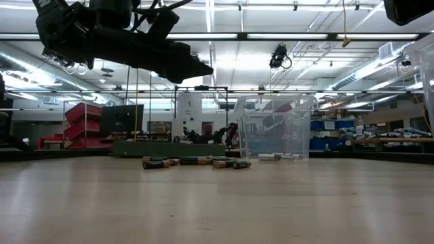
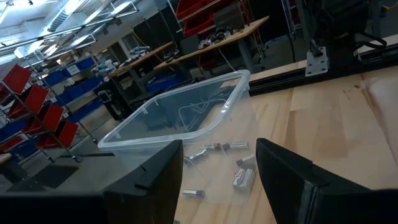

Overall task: Sort batteries
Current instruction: Put the black battery into the bottom transparent bin

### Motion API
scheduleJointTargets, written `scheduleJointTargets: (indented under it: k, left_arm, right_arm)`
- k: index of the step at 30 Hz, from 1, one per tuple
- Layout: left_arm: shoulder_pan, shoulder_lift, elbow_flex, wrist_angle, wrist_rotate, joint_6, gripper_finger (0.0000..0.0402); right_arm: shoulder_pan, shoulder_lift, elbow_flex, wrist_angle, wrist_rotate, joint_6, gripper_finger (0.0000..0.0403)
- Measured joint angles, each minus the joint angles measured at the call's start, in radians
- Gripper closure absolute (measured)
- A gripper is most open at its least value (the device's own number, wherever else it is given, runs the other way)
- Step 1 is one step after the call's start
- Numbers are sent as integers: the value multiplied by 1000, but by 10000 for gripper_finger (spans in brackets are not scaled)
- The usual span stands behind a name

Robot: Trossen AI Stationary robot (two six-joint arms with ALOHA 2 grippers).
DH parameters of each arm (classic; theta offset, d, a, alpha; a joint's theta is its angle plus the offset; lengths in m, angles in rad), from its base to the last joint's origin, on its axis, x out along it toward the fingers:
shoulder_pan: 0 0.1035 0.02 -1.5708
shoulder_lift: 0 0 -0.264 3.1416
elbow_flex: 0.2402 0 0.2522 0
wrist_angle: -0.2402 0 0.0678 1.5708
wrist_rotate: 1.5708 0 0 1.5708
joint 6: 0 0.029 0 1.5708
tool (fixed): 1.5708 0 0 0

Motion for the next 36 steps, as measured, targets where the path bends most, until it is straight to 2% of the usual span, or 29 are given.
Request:
scheduleJointTargets:
  k: [8, 15, 20, 24, 28, 32, 36]
  left_arm:
    - [0, 0, 0, -12, -2, 0, 198]
    - [-15, 0, 0, -16, -2, -7, 198]
    - [-42, 0, 0, -16, 31, -8, 198]
    - [-61, -25, 0, -45, 142, -26, 198]
    - [-68, -88, 0, -161, 241, -74, 198]
    - [-61, -182, 12, -420, 343, -183, 198]
    - [-60, -233, 28, -686, 345, -271, 198]
  right_arm:
    - [0, 0, 0, 10, 7, -37, 354]
    - [-18, -7, 0, 180, 14, -148, 355]
    - [-74, -14, 0, 334, 26, -341, 355]
    - [-150, -14, 0, 405, 72, -536, 355]
    - [-238, -14, 0, 437, 165, -751, 357]
    - [-317, -5, 0, 487, 222, -927, 358]
    - [-381, 28, -1, 566, 224, -1100, 357]
